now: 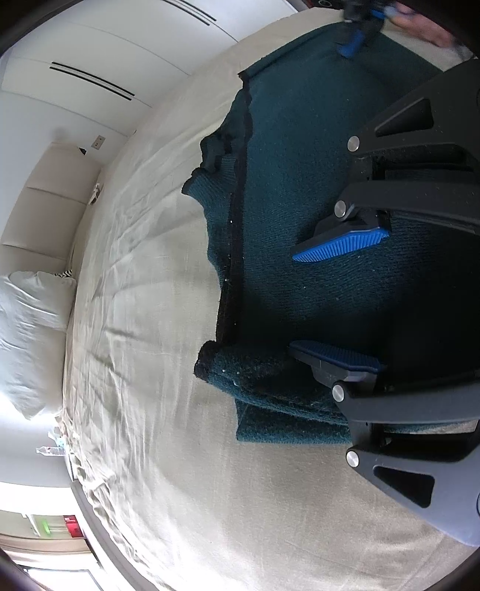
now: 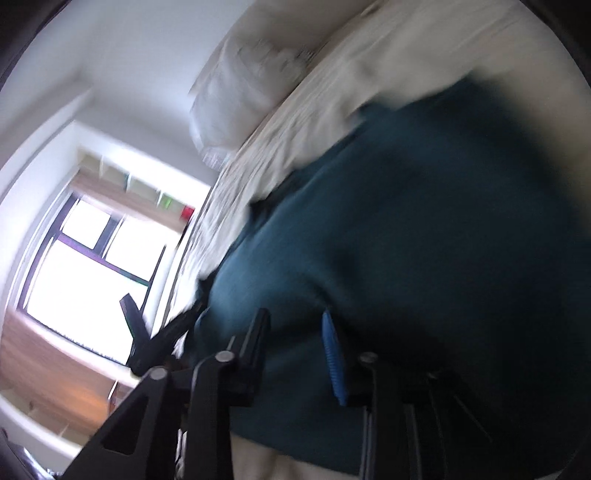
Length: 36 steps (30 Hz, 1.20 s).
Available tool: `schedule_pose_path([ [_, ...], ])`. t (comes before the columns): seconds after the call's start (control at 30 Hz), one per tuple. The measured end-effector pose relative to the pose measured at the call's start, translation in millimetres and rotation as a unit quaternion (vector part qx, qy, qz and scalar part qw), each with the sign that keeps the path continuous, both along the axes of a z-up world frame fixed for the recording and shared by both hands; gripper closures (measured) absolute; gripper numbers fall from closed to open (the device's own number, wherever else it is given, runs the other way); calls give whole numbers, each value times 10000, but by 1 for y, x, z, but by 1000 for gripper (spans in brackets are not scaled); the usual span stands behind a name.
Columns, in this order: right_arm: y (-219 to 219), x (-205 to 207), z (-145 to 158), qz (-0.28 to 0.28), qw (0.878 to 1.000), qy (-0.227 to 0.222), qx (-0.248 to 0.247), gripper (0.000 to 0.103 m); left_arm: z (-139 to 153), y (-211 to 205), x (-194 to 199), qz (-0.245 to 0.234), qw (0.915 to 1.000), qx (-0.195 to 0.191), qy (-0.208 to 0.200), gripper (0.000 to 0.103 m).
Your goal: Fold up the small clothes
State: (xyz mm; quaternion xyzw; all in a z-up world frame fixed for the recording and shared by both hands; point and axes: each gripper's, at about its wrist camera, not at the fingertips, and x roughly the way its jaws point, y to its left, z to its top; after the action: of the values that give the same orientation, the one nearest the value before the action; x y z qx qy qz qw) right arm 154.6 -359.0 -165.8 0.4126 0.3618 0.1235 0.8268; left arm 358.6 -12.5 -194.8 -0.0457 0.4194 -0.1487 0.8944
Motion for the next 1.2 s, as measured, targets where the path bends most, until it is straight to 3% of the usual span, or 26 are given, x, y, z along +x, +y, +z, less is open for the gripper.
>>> schedule_pose_path([
  [0.13,-70,-31,1,-1469,9889,211,48,75,0,0,2,-24,10000,-45,23,59],
  [0.23,-67,-39,26,-1749,9840,92,-329,44,4,1,2,0,10000,-71,64,59],
  [0.37,-13,-23,54,-1042,9922,-283,-629,41,26,-1,-17,227,9997,-45,37,59],
  [0.5,46,7,50,-240,9986,-409,-233,34,55,-27,-62,-360,9989,-206,-216,57],
  [0.6,79,29,31,258,9994,-192,-98,34,41,-38,-77,-628,9976,-258,135,56],
  [0.67,85,33,18,300,9995,17,-93,37,23,-37,-79,-605,9966,-299,462,56],
  [0.7,78,34,6,246,9996,139,-68,43,13,-34,-82,-666,9956,-307,587,56],
  [0.77,56,26,-4,221,9996,124,158,62,12,-28,-90,-743,9957,-310,468,56],
  [0.87,18,7,-3,-197,9997,105,31,63,14,-10,-98,-789,9949,-407,473,56],
  [0.93,-11,-12,-2,-566,9983,119,-104,63,12,11,-103,-752,9932,-673,580,56],
  [1.03,-54,-37,7,-1331,9894,287,-497,59,13,43,-111,-481,9943,-730,613,56],
  [1.1,-76,-57,15,-1794,9827,298,-347,48,18,67,-117,-197,9949,-766,623,56],
  [1.13,-79,-63,20,-1952,9798,274,-331,37,20,74,-119,-104,9947,-800,633,57],
  [1.2,-68,-69,32,-1867,9820,36,-296,35,28,78,-123,-15,9944,-842,645,57],
])
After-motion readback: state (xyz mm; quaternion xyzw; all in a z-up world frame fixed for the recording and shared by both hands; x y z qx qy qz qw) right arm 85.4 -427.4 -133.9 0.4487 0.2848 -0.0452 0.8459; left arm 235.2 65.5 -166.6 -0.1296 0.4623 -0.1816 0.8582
